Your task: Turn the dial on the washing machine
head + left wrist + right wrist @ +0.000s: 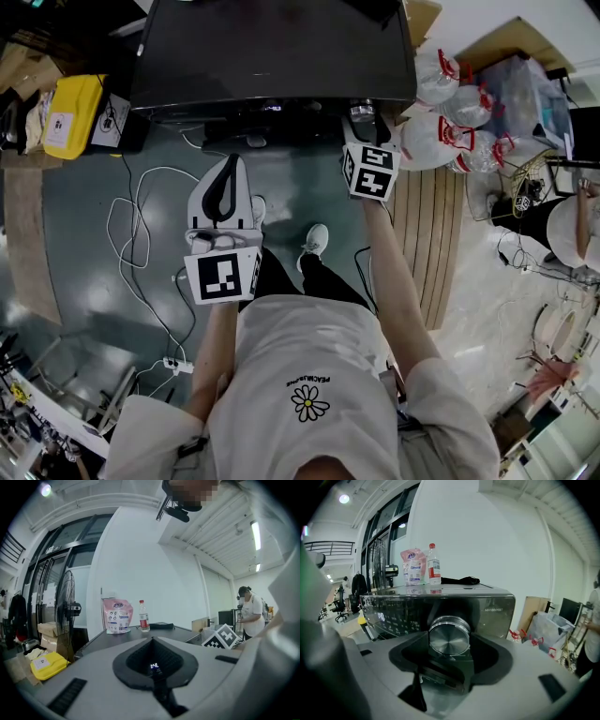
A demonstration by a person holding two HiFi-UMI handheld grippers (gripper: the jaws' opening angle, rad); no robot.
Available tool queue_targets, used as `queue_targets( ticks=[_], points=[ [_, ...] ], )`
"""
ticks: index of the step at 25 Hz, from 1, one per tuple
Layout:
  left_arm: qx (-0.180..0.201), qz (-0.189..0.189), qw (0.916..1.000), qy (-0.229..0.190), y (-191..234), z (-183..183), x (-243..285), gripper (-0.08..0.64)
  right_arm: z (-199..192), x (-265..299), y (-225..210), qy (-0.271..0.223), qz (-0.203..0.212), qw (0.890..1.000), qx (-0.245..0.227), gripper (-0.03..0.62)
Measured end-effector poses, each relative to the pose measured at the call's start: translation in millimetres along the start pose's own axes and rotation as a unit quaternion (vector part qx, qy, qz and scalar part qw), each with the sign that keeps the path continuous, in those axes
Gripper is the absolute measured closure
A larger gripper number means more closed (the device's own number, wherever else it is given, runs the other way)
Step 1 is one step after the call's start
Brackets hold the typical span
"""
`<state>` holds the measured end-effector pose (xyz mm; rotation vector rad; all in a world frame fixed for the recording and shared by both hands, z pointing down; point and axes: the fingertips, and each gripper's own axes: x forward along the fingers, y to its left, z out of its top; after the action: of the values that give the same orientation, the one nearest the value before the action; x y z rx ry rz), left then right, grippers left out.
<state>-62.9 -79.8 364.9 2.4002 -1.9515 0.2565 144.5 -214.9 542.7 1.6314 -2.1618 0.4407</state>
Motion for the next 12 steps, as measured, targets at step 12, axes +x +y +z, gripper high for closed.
queue_targets(
  ticks=[12],
  points=[
    [-0.001, -0.002, 1.0, 0.003, -1.7, -3.3, -0.9, 0.561, -0.1, 0.5, 0.0, 0.006, -0.009, 1.0, -0.028, 0.311]
  ],
)
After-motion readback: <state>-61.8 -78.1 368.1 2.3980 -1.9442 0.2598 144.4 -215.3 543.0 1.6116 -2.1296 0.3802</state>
